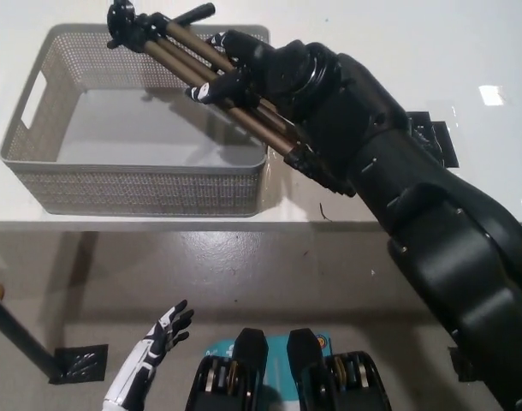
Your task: The robot uses its right hand to pick the tripod on the desk and places it into a rectangular container on the left.
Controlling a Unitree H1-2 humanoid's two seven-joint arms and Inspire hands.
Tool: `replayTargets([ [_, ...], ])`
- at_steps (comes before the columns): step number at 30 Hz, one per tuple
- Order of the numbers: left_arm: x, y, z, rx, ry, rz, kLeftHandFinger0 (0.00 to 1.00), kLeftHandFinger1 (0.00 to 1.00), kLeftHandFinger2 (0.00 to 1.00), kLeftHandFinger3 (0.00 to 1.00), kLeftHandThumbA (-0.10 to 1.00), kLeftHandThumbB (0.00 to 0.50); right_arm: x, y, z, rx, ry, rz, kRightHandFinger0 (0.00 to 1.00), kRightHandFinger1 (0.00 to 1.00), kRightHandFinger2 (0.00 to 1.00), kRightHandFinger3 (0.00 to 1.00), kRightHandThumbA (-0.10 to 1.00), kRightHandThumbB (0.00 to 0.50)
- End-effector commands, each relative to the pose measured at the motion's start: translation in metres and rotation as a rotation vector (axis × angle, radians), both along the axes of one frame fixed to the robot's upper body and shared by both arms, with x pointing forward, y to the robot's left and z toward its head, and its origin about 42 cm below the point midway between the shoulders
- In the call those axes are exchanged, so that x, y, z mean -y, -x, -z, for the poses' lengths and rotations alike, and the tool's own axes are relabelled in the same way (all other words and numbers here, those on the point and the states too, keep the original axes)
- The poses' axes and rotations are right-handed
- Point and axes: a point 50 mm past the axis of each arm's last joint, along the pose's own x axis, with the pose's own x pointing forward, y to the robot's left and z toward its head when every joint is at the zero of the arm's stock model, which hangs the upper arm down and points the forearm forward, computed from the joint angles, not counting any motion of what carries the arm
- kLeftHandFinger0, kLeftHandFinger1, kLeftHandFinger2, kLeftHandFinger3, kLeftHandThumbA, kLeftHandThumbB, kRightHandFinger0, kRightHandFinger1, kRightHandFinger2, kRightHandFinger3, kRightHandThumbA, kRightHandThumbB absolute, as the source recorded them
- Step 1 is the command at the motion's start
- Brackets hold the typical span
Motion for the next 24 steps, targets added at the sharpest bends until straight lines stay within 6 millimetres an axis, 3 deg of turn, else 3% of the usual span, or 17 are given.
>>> replayTargets([
  [1,0.001,-0.009,-0.008,0.03,-0.022,0.047,1.0,1.0,1.0,1.0,1.0,0.5,-0.009,0.0,-0.026,0.198,-0.039,-0.012,0.3,0.69,0.89,0.63,-0.03,0.233],
  [2,0.002,-0.011,-0.007,0.032,-0.028,0.054,1.0,1.0,1.0,1.0,1.0,0.5,-0.009,-0.001,-0.029,0.186,-0.049,-0.02,0.68,1.0,1.0,1.0,0.31,0.356],
  [3,0.004,-0.013,-0.007,0.035,-0.033,0.061,1.0,1.0,1.0,1.0,1.0,0.5,-0.007,-0.001,-0.032,0.164,-0.045,-0.034,0.95,1.0,1.0,1.0,0.43,0.41],
  [4,0.004,-0.014,-0.007,0.036,-0.035,0.064,1.0,1.0,1.0,1.0,1.0,0.5,-0.008,-0.001,-0.036,0.156,-0.025,-0.048,1.0,1.0,1.0,1.0,0.54,0.471],
  [5,0.006,-0.015,-0.007,0.035,-0.038,0.068,1.0,1.0,1.0,1.0,1.0,0.5,-0.007,-0.002,-0.04,0.157,0.0,-0.054,1.0,1.0,1.0,1.0,0.57,0.498],
  [9,0.012,-0.022,-0.007,0.028,-0.044,0.098,1.0,1.0,1.0,1.0,1.0,0.5,-0.01,0.0,-0.059,0.279,0.063,-0.056,1.0,1.0,1.0,1.0,0.76,0.5],
  [13,0.018,-0.025,-0.007,0.026,-0.051,0.119,1.0,1.0,1.0,1.0,1.0,0.5,-0.014,0.003,-0.072,0.324,0.073,-0.074,1.0,1.0,1.0,1.0,0.8,0.5],
  [18,0.024,-0.027,-0.008,0.033,-0.065,0.134,1.0,1.0,1.0,1.0,1.0,0.5,-0.035,0.014,-0.092,0.367,0.041,-0.135,1.0,1.0,1.0,1.0,0.85,0.5],
  [24,0.028,-0.022,-0.006,0.038,-0.076,0.142,1.0,1.0,1.0,1.0,1.0,0.5,-0.048,0.024,-0.095,0.396,0.04,-0.174,1.0,1.0,1.0,1.0,0.98,0.5],
])
